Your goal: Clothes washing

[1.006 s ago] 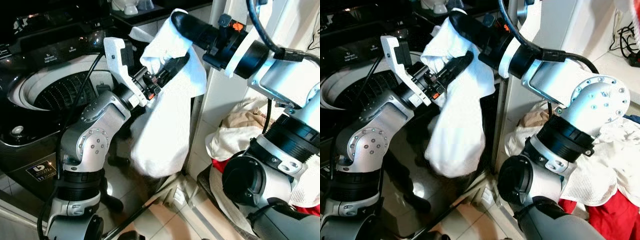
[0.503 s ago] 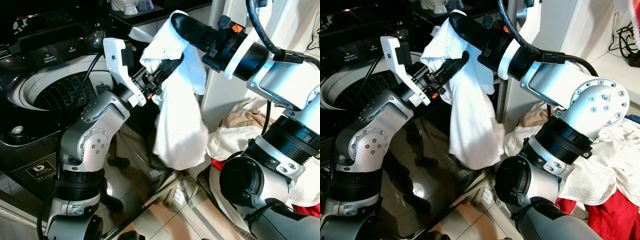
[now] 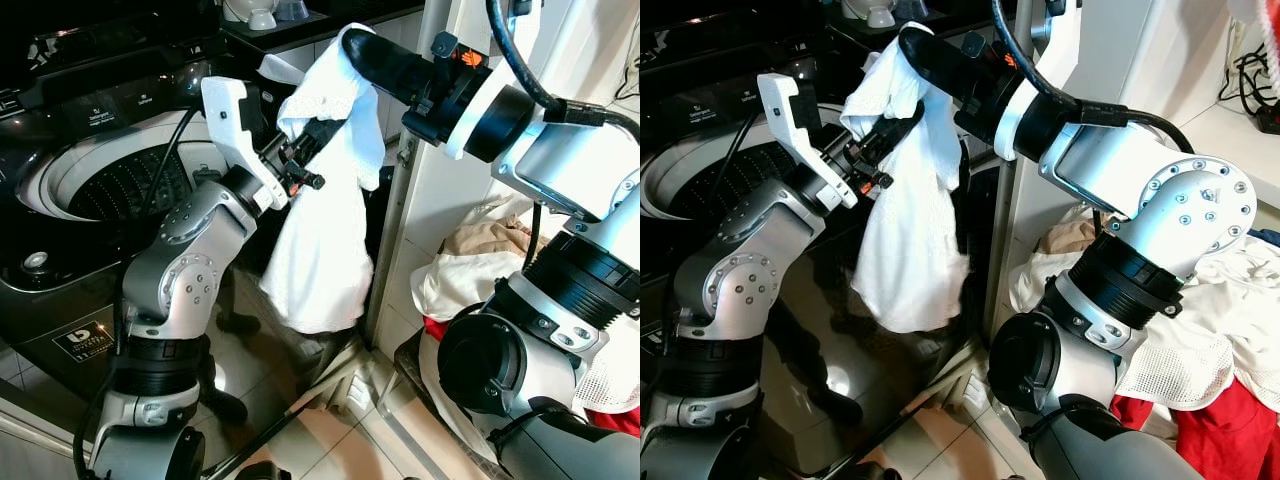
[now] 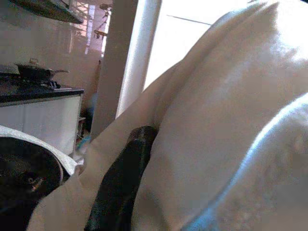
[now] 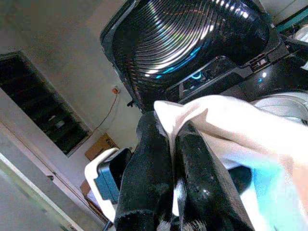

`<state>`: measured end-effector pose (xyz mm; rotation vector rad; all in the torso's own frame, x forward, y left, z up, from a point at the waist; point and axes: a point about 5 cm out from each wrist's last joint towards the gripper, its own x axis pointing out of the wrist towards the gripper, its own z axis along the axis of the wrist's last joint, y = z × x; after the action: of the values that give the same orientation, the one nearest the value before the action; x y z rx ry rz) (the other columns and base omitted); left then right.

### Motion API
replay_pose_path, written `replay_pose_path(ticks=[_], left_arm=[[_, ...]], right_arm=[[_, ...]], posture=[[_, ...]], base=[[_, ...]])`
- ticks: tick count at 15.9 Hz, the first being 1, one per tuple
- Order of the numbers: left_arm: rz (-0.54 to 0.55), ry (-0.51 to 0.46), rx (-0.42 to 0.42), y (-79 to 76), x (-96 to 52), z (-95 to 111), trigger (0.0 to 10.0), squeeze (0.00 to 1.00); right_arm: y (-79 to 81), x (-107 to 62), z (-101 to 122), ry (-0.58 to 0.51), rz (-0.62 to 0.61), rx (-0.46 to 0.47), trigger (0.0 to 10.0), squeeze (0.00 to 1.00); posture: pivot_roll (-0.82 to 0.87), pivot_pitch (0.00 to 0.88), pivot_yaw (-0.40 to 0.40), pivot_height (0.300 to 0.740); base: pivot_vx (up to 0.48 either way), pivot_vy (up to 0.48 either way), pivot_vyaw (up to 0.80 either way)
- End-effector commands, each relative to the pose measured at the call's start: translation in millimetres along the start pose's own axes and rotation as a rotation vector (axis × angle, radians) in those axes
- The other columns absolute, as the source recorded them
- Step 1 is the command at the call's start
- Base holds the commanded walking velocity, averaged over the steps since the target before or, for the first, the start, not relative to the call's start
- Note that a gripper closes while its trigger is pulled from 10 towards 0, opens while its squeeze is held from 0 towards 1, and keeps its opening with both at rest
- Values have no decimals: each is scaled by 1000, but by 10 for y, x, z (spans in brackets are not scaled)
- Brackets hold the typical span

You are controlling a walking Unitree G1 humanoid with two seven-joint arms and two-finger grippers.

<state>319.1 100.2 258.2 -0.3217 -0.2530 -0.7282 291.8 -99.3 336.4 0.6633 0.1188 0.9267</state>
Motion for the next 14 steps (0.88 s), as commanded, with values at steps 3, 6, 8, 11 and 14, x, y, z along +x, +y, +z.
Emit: replay_pose_path(ticks=[3,6,8,11,14], left_arm=[[110,11,30,184,-43,7,0,0],[205,20,159,438,53,129,0,0],[296,22,356,691,193,391,0,0],[506,-30,822,943,466,1347,0,0],[715,-194,1023,909,486,1905,0,0]], right_arm=[[124,-32,41,-43,44,-61,10000,1000],[116,-87,69,-80,44,-68,10000,1000],[80,-197,128,-124,-26,-151,10000,1000],[97,-339,42,-47,-104,-360,10000,0],[-61,-281,-225,84,-246,-476,10000,0]], posture=[[-21,0,71,740],[-14,0,69,740],[-2,0,61,740],[-23,0,84,740],[-47,0,109,740]], base=[[0,0,0],[0,0,0],[0,0,0],[0,0,0],[0,0,0]])
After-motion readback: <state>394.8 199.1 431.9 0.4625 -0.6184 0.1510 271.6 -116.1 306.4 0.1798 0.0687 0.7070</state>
